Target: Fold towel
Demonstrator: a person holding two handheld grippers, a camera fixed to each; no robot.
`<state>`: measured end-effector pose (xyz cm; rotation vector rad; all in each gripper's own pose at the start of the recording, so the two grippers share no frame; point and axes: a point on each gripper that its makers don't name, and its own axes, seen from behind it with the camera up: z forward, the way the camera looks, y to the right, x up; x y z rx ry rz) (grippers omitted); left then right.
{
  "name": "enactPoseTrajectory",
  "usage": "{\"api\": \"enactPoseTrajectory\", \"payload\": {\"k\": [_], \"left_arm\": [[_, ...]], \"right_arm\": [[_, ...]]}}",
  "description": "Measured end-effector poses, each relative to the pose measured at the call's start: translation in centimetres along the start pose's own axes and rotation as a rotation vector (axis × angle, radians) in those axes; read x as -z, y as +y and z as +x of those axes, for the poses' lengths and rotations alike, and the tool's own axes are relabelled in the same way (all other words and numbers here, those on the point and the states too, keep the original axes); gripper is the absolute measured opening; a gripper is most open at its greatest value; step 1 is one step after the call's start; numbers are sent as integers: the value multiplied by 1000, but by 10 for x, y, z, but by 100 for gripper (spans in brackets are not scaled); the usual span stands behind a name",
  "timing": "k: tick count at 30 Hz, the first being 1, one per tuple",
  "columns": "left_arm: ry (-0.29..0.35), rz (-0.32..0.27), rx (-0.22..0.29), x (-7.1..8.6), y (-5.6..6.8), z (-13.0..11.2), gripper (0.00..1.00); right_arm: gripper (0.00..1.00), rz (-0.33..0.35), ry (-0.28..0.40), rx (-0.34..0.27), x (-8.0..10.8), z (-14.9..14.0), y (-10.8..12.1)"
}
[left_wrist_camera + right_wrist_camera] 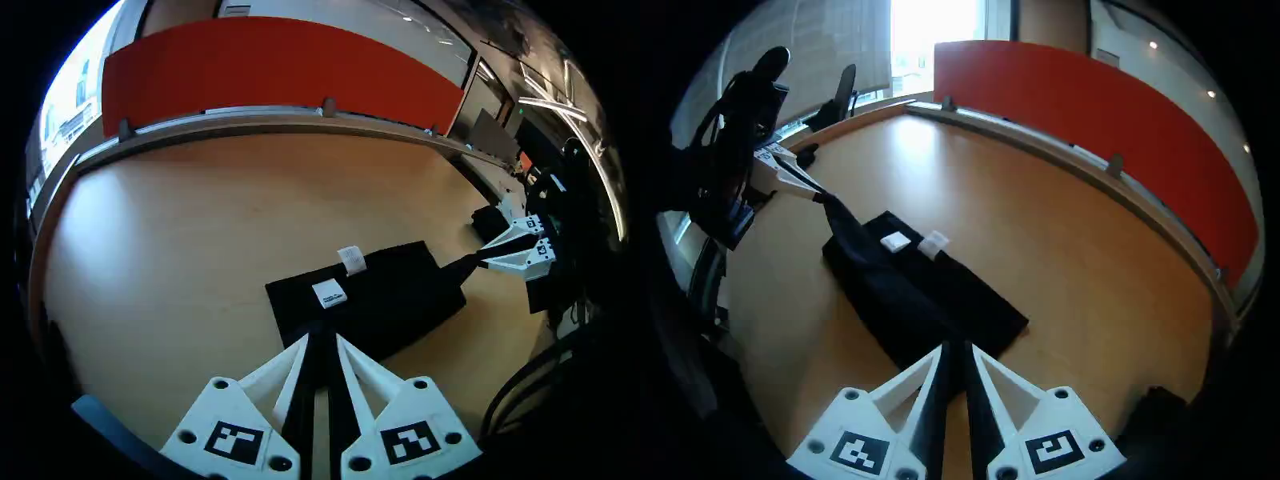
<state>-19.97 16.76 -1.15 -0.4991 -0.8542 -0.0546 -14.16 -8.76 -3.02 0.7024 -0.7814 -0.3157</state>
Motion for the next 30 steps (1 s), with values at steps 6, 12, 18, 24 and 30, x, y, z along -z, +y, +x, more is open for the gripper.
{"api": "enactPoseTrajectory", "payload": {"k": [6,12,18,24,30], "left_arm": [[-27,7,16,-20,-5,-11,9],[-35,20,25,-36,-11,-13,9],[-48,60,23,-53,-23,-13,14],[-50,100,26,-62,-34,-12,24],[-34,116,17,-60,-40,-4,31]], "right_arm": [[12,-1,-32,-17,-19,-12,8],[12,-10,-42,-47,-34,-15,16],[26,-41,-47,-64,-49,-16,26],[41,-65,-62,-71,-58,-20,33],[43,-87,-53,-80,-60,-17,40]]}}
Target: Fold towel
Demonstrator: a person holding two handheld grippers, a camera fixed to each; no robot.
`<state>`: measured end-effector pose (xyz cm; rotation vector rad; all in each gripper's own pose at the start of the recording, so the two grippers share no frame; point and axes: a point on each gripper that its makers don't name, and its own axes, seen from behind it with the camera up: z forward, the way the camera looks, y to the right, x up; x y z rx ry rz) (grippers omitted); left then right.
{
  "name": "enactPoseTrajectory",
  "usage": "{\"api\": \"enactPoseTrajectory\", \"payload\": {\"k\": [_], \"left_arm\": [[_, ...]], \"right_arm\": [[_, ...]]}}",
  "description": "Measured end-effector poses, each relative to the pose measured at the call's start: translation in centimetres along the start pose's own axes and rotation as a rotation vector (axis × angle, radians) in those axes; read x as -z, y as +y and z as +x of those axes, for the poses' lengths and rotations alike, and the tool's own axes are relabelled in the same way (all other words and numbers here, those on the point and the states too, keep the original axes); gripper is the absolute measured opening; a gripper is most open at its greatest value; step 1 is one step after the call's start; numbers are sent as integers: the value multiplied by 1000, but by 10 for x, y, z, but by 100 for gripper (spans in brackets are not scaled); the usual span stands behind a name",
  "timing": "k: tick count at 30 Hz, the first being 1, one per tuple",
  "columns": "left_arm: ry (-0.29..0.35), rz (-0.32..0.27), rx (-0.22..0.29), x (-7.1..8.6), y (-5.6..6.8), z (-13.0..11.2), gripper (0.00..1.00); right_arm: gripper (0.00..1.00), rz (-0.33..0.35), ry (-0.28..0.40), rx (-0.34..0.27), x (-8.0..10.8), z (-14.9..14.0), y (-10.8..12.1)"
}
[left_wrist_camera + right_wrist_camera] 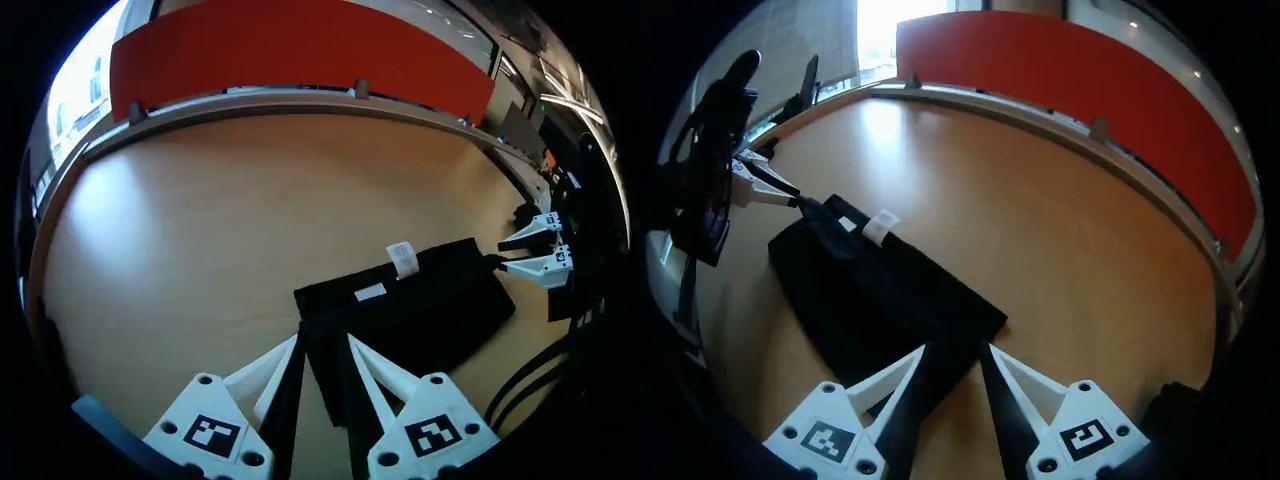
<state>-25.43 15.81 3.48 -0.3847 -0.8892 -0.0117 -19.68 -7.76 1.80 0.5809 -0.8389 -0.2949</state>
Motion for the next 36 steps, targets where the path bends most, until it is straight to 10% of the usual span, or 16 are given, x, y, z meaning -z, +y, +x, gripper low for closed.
{"api": "enactPoseTrajectory", "payload": {"k": [5,15,36], "left_arm": [[15,25,-13,3,-9,8,34],[29,31,0,10,-11,13,96],[31,47,17,39,-4,-14,96]], "right_arm": [[44,-17,15,-8,1,8,7],[84,-37,44,-3,8,20,12],[87,-30,52,-49,38,-10,-20]]}}
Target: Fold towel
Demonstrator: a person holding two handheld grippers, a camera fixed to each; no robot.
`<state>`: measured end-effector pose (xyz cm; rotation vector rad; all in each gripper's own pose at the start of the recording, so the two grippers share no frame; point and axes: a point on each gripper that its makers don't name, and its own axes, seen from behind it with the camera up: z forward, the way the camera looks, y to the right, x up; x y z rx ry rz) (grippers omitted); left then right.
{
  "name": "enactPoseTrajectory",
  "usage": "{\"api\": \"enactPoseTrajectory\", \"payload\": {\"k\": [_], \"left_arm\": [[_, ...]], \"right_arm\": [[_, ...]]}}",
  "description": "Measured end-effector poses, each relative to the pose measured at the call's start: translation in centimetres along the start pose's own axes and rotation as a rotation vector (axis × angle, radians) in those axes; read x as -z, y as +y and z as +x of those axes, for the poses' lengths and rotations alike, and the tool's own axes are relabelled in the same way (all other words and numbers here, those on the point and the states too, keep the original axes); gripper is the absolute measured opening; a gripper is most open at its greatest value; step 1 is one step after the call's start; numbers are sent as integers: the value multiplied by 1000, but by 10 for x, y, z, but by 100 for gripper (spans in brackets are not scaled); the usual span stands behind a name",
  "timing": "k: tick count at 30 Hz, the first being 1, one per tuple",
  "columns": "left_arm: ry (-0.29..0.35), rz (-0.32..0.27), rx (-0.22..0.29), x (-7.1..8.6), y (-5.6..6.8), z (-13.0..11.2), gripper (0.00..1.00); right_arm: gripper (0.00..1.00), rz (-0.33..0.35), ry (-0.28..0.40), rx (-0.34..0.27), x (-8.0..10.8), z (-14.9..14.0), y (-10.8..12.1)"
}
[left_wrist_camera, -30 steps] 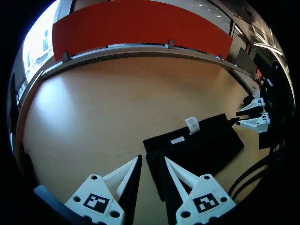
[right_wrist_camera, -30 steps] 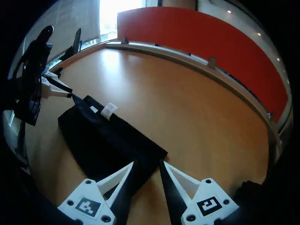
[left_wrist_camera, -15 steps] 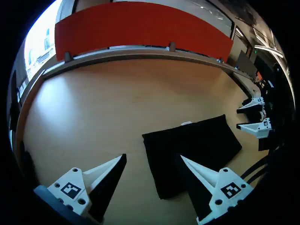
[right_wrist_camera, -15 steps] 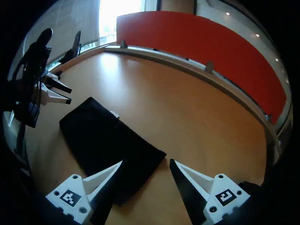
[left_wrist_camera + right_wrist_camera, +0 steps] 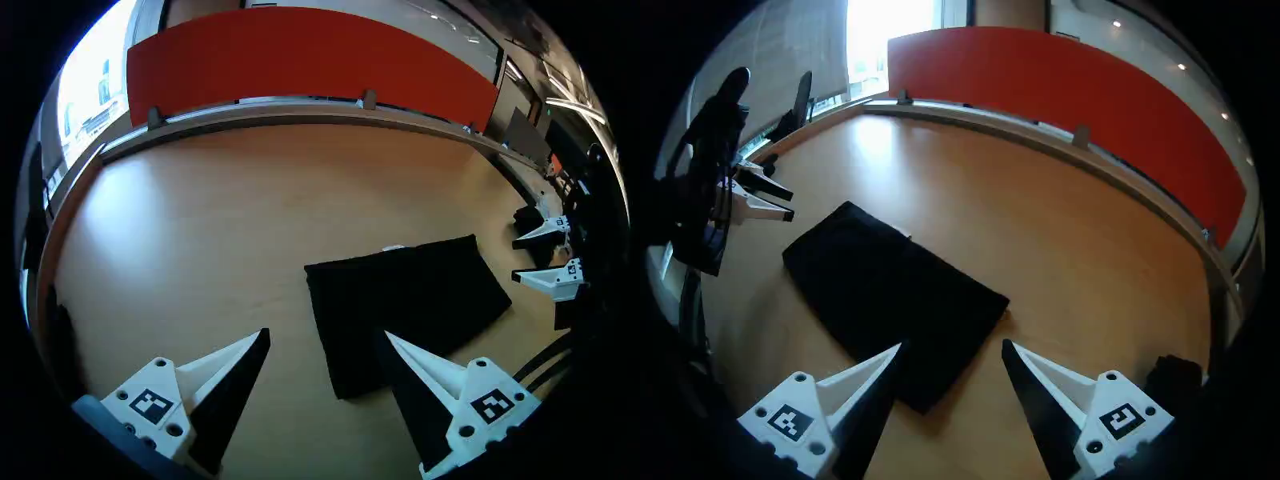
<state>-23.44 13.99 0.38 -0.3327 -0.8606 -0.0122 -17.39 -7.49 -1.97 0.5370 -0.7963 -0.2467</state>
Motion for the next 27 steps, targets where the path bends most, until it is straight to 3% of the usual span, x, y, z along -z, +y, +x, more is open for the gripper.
{"api": "enactPoseTrajectory", "payload": {"k": [15,27], "left_arm": [[-18,7,21,23,10,-35,96],[-16,26,40,36,7,-46,96]], "right_arm": [[87,-17,5,-30,27,-23,-16],[87,13,-10,15,26,-29,-22]]}}
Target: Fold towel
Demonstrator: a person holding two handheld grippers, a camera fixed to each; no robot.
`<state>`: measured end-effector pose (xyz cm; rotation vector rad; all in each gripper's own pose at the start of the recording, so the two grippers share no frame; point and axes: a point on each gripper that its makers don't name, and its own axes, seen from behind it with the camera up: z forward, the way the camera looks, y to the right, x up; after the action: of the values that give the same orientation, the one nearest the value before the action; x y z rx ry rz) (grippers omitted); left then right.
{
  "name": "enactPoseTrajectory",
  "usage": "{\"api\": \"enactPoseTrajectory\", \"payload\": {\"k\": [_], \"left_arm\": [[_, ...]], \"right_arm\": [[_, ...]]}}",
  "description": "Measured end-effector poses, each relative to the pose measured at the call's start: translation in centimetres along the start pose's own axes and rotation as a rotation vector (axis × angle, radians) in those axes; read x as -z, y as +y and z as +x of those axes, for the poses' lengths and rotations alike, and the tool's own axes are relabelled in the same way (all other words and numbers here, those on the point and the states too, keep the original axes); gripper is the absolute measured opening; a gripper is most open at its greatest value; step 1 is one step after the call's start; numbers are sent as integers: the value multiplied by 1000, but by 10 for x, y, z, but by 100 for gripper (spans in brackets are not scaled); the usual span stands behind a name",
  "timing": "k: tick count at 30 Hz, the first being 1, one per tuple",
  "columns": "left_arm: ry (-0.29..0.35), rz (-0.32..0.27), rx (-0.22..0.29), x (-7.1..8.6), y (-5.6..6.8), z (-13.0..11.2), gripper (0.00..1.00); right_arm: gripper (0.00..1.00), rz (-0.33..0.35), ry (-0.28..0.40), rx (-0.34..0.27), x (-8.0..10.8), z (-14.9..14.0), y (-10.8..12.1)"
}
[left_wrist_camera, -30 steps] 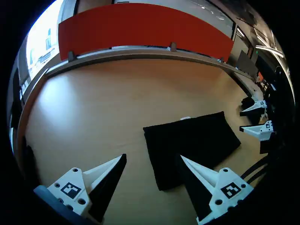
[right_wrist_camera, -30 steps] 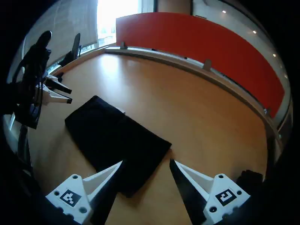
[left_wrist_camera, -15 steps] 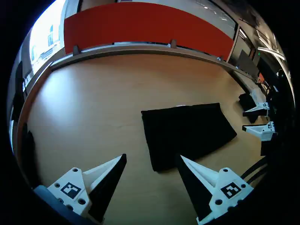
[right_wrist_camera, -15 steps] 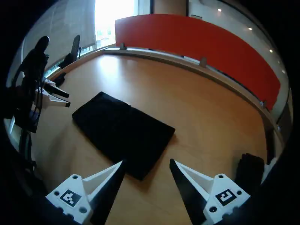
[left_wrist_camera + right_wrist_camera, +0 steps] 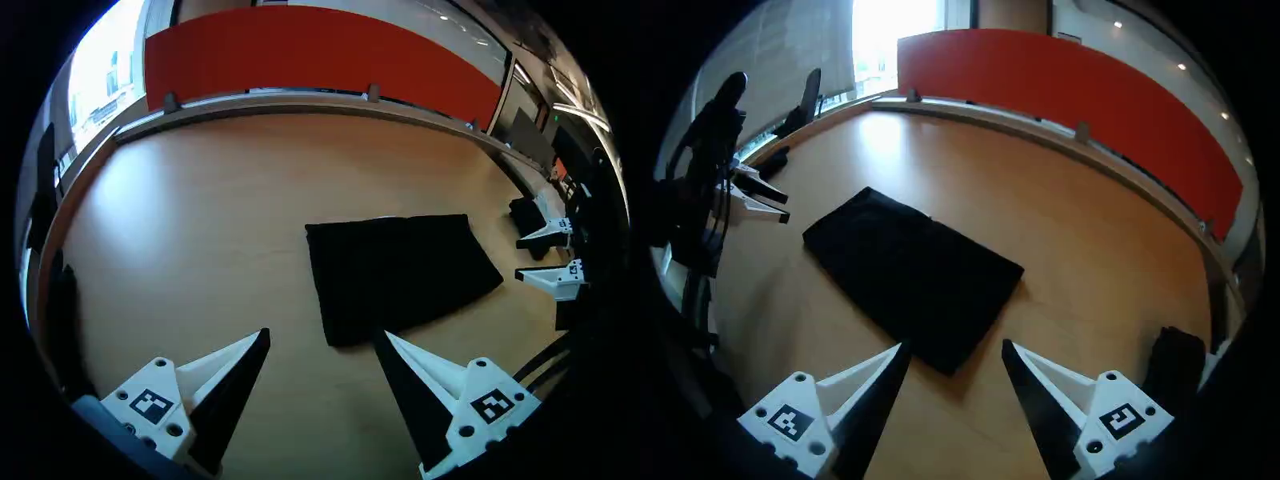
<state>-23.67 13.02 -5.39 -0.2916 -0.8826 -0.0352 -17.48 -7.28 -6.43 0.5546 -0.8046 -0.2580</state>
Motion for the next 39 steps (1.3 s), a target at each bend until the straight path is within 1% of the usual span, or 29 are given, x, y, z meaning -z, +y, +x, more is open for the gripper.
{"api": "enactPoseTrajectory", "payload": {"k": [6,16,21,25,29,33,39], "left_arm": [[5,16,20,9,-3,-6,96],[6,36,37,19,-8,-13,96],[7,41,46,24,-11,-17,96],[11,41,52,27,-12,-19,96],[11,43,57,29,-14,-21,95],[8,47,62,30,-16,-23,95],[6,48,67,30,-16,-25,96]], "right_arm": [[87,21,-14,35,-3,-3,-4],[86,44,-41,69,-9,-10,-5],[75,72,-65,96,-15,-20,-8],[72,91,-79,122,-20,-26,-9],[67,98,-92,146,-24,-29,-7],[60,106,-110,162,-28,-34,-6],[50,111,-126,167,-32,-37,-4]]}}
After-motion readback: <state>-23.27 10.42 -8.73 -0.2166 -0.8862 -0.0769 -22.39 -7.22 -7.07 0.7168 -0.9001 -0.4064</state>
